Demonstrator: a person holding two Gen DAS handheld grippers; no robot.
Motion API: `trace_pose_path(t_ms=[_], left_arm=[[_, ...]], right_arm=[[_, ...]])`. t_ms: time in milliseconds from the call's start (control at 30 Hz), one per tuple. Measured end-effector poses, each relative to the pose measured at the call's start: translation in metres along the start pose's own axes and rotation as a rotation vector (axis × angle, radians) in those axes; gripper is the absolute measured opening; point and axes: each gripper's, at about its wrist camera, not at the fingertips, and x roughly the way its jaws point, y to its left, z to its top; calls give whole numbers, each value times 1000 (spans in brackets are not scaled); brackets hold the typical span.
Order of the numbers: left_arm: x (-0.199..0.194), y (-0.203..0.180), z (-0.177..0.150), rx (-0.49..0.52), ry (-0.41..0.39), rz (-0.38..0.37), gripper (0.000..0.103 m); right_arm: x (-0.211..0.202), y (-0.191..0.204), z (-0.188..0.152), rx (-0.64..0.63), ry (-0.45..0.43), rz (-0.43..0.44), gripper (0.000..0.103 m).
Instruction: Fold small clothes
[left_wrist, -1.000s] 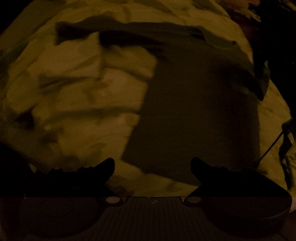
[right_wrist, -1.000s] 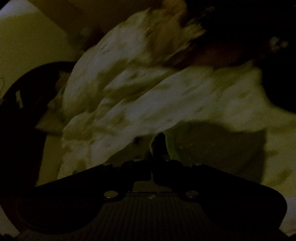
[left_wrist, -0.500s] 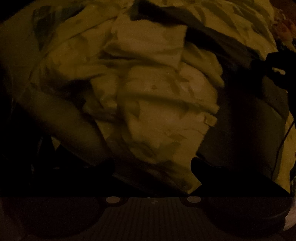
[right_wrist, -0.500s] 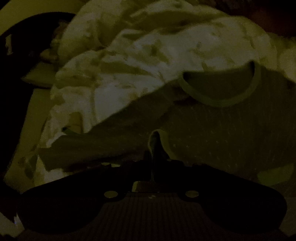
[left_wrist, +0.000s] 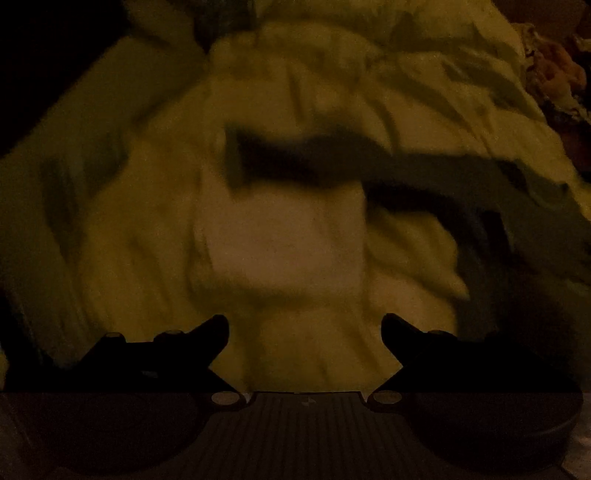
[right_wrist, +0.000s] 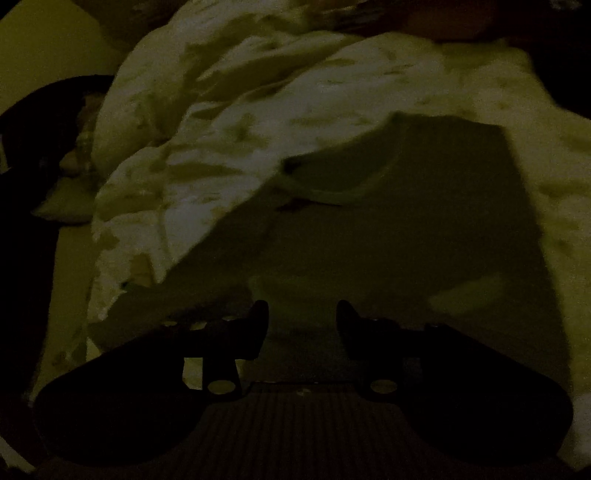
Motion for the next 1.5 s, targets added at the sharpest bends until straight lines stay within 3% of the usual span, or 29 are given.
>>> trace_pose_path(t_ms=[67,233,300,400,633,667,700,867,1000,1033,1067,1167,1300,1333,1367,1400,1500], left_arm=[[10,13,22,1,-60,31,103],[45,62,72,-97,-110,-110,103],[60,72,81,-106,-117,-114,103],[81,85,88,-151,-119,-189,103],[105,72,108,-59,-144,-209,103],[109,69,110,-42,-129,-196,92],[112,67,113,-35,-112,-186,87],[67,66,118,-43,-243,-244,76],[15,89,122,-182,-338,-359,75],[6,94,122,-207,-352,-367,56],[-3,101,121,-242,-367,-366,58],[10,111,118,-308,-300,-339,55],[42,106,110,-296,-166,-284,51],[47,104,109,-292,-143,-283,79],[49,102,107,-298,-123,-268,97],[50,102,105,-309,-122,-251,103],[50,106,101,-330,-154,-201,103]], right_arm=[[-17,-13,-11,8,-3,-28,49],[-43,-35,-44,64,13,-70,53],[-45,-37,-58,88,25,-80,53],[-45,-33,-75,118,43,-91,53],[-36,-13,-101,113,99,-97,55],[-34,-10,-103,105,107,-97,55],[-32,-7,-103,99,112,-99,55],[-30,2,-100,97,108,-94,55],[-28,5,-96,99,103,-101,55],[-27,4,-94,109,102,-100,55],[-27,5,-93,115,101,-97,55],[-25,8,-89,110,97,-85,55],[-21,17,-89,74,108,-71,55],[-22,19,-89,64,106,-69,55],[-24,21,-90,56,104,-68,57],[-25,21,-91,51,103,-68,59],[-27,18,-95,55,106,-78,60]])
